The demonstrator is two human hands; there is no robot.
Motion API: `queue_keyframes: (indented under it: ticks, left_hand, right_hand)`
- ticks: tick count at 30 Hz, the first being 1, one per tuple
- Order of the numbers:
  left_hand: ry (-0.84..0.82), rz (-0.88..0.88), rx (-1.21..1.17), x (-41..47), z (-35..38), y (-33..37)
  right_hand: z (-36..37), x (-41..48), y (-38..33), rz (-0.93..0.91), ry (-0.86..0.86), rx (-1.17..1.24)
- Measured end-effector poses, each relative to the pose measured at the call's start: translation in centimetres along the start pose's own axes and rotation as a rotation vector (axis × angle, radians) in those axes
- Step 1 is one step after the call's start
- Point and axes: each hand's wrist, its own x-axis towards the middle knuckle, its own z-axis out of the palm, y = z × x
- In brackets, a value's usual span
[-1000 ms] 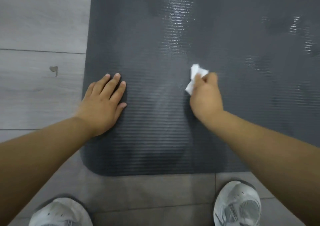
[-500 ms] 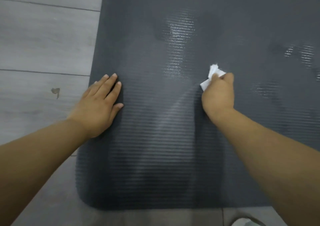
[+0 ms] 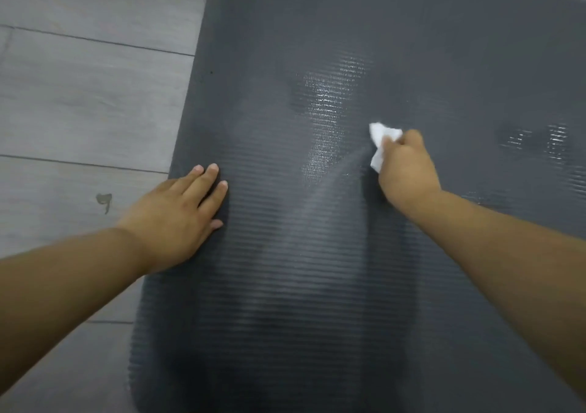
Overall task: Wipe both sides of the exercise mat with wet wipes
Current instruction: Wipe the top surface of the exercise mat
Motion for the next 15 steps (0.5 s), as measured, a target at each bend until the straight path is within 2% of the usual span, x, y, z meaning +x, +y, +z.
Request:
queue_keyframes:
  ticks: [2, 3, 4, 6, 9, 10, 12, 13, 15]
  left_hand:
    - [0.049, -0.058, -0.046, 0.4, -0.2, 0.0]
    - [0.08, -0.105, -0.09, 0.7, -0.2, 0.0]
    - [0.1, -0.163, -0.137, 1.0, 0.0, 0.1]
    - [0.115, -0.244, -0.194, 1.4, 0.7, 0.1]
    - [0.109, -0.247, -0.216, 1.5, 1.5, 0.1]
    - [0.108, -0.249, -0.216, 1.5, 1.4, 0.0]
    - [0.13, -0.242, -0.215, 1.4, 1.2, -0.1]
    - [0.135, -0.246, -0.222, 1.5, 1.2, -0.2]
    - [0.143, -0.259, -0.219, 1.6, 1.1, -0.3]
  right_hand:
    - [1.0, 0.3, -1.3, 0.205, 0.032, 0.139]
    - [1.6, -0.1, -2.5, 0.207, 0.056, 0.16]
    - [2.4, -0.9, -3.9, 0.131, 0.067, 0.157]
    - [3.3, -3.5, -6.7, -0.181, 0.006, 0.16]
    - [3.3, -6.3, -8.5, -0.802, -0.32, 0.123]
    - [2.7, -5.8, -7.9, -0.899, -0.365, 0.121]
    - [1.8, -2.9, -5.6, -0.773, -0.307, 0.162]
    - [1.6, -0.9, -4.2, -0.609, -0.205, 0.151]
    - [0.7, 2.6, -1.7, -0.131, 0.056, 0.084]
